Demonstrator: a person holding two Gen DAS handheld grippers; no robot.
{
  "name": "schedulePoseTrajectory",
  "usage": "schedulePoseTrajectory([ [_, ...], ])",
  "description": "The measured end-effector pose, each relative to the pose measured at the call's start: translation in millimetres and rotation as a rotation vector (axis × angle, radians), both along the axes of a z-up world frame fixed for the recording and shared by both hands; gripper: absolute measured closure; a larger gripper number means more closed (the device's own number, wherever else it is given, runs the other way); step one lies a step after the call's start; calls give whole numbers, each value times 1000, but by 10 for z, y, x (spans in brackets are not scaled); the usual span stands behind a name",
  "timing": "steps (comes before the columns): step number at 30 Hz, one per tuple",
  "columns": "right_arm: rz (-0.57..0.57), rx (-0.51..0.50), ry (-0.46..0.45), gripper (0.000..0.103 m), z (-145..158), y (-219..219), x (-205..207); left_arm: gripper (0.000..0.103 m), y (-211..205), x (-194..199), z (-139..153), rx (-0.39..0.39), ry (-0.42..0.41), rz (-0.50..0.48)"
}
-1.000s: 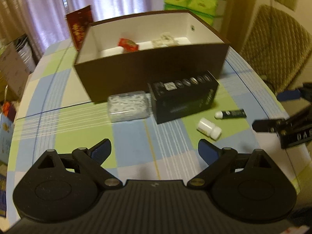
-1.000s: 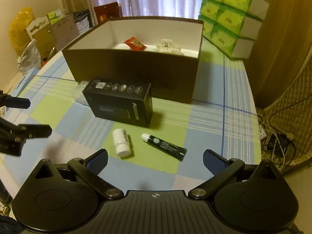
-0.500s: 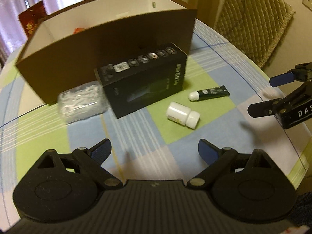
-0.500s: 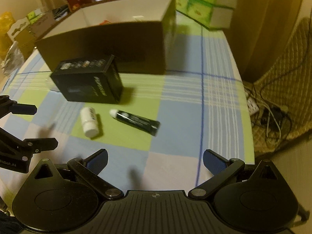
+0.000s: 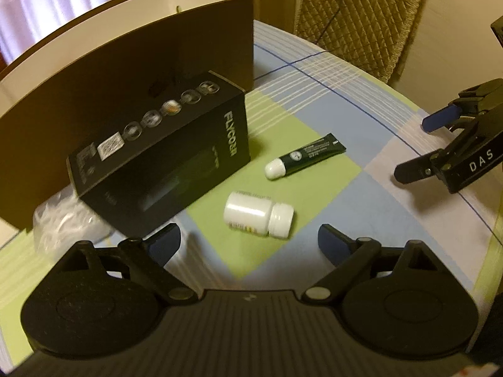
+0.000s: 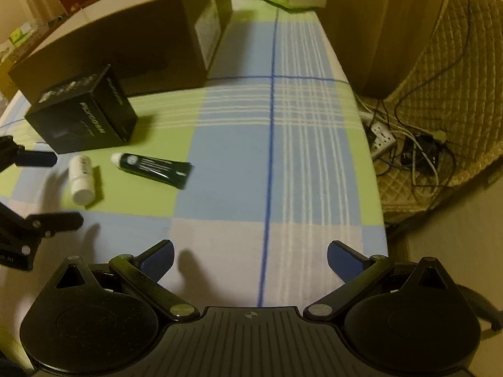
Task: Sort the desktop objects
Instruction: 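Grasp white pill bottle with left tool while right tool grasps green tube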
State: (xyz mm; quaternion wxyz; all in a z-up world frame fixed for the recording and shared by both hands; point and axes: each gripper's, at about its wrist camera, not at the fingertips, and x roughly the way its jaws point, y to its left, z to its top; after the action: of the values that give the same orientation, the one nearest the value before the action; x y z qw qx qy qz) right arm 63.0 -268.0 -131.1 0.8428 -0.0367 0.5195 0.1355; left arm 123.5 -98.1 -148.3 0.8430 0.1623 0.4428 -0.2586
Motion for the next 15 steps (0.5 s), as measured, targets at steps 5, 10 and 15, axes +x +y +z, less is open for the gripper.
schedulePoseTrajectory([
  [5,9,7,-8,2,-7,-19,14,27,-75,68,-43,-4,-13,-51],
  [10,51,21,-24,2,9,29,58,61,-3,50,-44,-38,4,-68],
  [15,132,35,-50,2,37,149,117,61,192,32,-28,-36,10,9],
])
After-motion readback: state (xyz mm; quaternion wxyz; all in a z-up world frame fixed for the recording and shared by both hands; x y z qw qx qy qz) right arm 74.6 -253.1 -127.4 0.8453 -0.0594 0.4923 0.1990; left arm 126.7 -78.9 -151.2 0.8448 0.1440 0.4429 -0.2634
